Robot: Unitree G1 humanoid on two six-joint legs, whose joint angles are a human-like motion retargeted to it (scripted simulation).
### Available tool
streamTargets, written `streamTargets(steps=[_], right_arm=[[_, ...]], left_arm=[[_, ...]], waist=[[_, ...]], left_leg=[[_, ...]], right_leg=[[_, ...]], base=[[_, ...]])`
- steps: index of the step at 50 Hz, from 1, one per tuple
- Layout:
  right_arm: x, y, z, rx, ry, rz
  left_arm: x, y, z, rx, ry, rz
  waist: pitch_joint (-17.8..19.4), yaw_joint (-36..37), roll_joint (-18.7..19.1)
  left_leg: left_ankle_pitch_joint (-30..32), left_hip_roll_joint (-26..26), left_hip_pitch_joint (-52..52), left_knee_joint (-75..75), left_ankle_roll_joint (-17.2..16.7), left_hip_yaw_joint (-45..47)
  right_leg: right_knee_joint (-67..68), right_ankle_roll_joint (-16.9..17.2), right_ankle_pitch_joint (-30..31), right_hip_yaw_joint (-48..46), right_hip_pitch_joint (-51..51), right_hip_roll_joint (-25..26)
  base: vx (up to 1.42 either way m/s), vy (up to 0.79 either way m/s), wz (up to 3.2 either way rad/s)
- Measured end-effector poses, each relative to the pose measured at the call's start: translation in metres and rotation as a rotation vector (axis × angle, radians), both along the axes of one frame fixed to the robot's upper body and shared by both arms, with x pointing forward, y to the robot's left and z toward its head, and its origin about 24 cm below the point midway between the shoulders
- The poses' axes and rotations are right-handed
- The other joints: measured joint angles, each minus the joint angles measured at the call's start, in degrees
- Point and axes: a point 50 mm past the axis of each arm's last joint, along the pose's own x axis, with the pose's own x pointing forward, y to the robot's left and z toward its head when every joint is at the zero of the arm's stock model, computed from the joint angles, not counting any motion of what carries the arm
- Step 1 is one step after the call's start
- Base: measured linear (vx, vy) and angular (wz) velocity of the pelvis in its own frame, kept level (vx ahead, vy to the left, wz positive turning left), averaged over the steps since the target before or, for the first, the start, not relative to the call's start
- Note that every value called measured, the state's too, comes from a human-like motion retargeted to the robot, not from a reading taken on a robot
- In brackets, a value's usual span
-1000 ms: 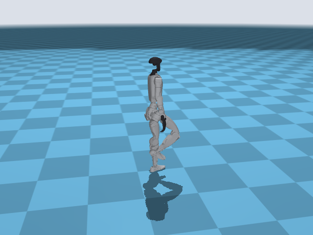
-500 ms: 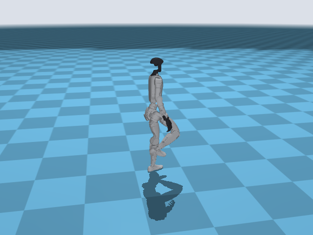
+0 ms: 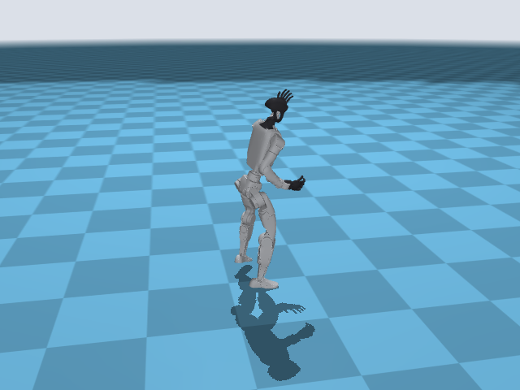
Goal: Kungfu
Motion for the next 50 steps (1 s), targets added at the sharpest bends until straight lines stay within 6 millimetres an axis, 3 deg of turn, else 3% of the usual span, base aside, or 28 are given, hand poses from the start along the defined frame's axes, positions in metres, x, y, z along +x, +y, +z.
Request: streamTargets(steps=[2,3,5,7,8,10,13,15,17,20,26,38,43,50], right_arm=[[0.018,0.014,0.017,0.047,-0.092,0.077],[0.025,0.019,0.023,0.06,-0.116,0.13],[0.018,0.023,0.019,0.102,-0.083,0.178],[-0.005,0.015,0.013,0.112,-0.03,0.16],[-0.008,0.012,0.017,0.107,-0.046,0.16],[-0.006,0.004,0.03,0.085,-0.101,0.16],[0.008,-0.002,0.05,0.076,-0.198,0.168],[0.017,-0.003,0.062,0.082,-0.271,0.161],[0.02,-0.002,0.071,0.072,-0.323,0.143],[0.017,-0.003,0.08,0.039,-0.376,0.105],[0.0,-0.013,0.09,-0.042,-0.398,0.029],[-0.025,-0.041,0.122,-0.425,-0.401,0.021],[-0.018,-0.045,0.15,-0.639,-0.467,0.095],[0.01,-0.032,0.202,-0.972,-0.67,0.257]], left_arm=[[-0.005,-0.06,0.09,0.168,-0.371,-0.301],[-0.009,-0.092,0.117,0.251,-0.497,-0.414],[0.0,-0.17,0.13,0.36,-0.595,-0.628],[0.018,-0.239,0.106,0.368,-0.55,-0.829],[0.018,-0.267,0.098,0.379,-0.548,-0.923],[0.007,-0.318,0.087,0.405,-0.582,-1.13],[-0.018,-0.384,0.07,0.429,-0.603,-1.449],[-0.033,-0.414,0.057,0.403,-0.597,-1.633],[-0.042,-0.43,0.045,0.377,-0.571,-1.75],[-0.048,-0.44,0.029,0.409,-0.531,-1.81],[-0.047,-0.444,0.009,0.48,-0.443,-1.805],[-0.039,-0.427,0.013,0.705,-0.444,-1.515],[-0.028,-0.4,0.026,0.881,-0.454,-1.281],[-0.007,-0.331,0.059,1.138,-0.381,-0.769]], waist=[[3.9,1.4,0.8],[4.8,0.6,1.3],[0.0,1.3,1.3],[-8.9,0.6,2.1],[-9.3,-1.0,5.0],[-7.5,-4.5,11.3],[-2.0,-9.0,16.2],[2.0,-11.9,17.6],[4.7,-14.2,18.3],[6.9,-16.2,17.9],[7.1,-15.4,16.1],[1.9,-7.6,16.0],[-1.8,-0.8,15.1],[-6.0,9.3,13.1]], left_leg=[[1.7,11.1,1.3,-2.0,7.2,0.6],[2.4,14.7,1.1,-3.7,11.6,0.8],[2.6,20.2,-1.3,-7.6,15.6,0.9],[1.6,21.1,-4.9,-13.0,17.7,2.9],[1.5,23.0,-5.9,-15.6,18.4,3.1],[0.8,27.4,-8.8,-17.4,19.3,5.0],[2.4,31.1,-8.3,-17.5,21.5,15.1],[3.7,32.0,-6.8,-19.2,21.0,20.2],[4.8,32.5,-5.6,-19.9,19.9,22.1],[6.6,31.8,-3.6,-20.9,19.8,25.1],[11.7,29.6,-1.1,-22.5,20.6,27.3],[15.5,30.3,-0.6,-19.5,13.1,27.1],[13.4,30.3,-4.5,-15.4,11.2,22.9],[6.9,27.7,-14.8,-6.5,10.2,9.9]], right_leg=[[6.2,-3.7,-10.3,2.2,-0.4,5.4],[9.0,-5.7,-13.2,1.4,-1.3,6.0],[14.7,-8.5,-19.1,1.3,-4.2,7.4],[19.2,-8.0,-22.8,3.5,-9.3,8.1],[21.0,-7.8,-24.1,2.3,-10.0,9.0],[21.8,-8.1,-25.1,-2.3,-9.4,9.9],[21.9,-8.3,-25.4,-4.8,-9.3,10.9],[22.1,-8.4,-25.4,-5.5,-9.4,11.2],[22.6,-8.4,-25.5,-5.4,-9.8,11.2],[23.1,-8.8,-25.5,-4.2,-10.8,10.5],[23.6,-8.7,-25.9,-2.1,-11.7,8.9],[21.3,-7.1,-23.8,-1.7,-8.8,7.2],[17.7,-5.4,-21.1,-3.1,-6.3,5.5],[10.7,0.3,-16.9,-6.6,0.9,2.7]], base=[[-0.32,-0.62,-0.41],[0.13,-0.31,-0.18],[0.74,-0.12,-0.08],[0.84,0.16,0.34],[0.26,0.32,0.51],[-0.21,0.37,0.57],[-0.44,0.3,0.21],[-0.4,0.21,-0.13],[-0.17,0.2,-0.24],[-0.05,0.2,-0.32],[0.05,0.18,-0.29],[0.21,0.26,-0.01],[0.23,0.41,0.42],[0.16,0.35,1.15]])
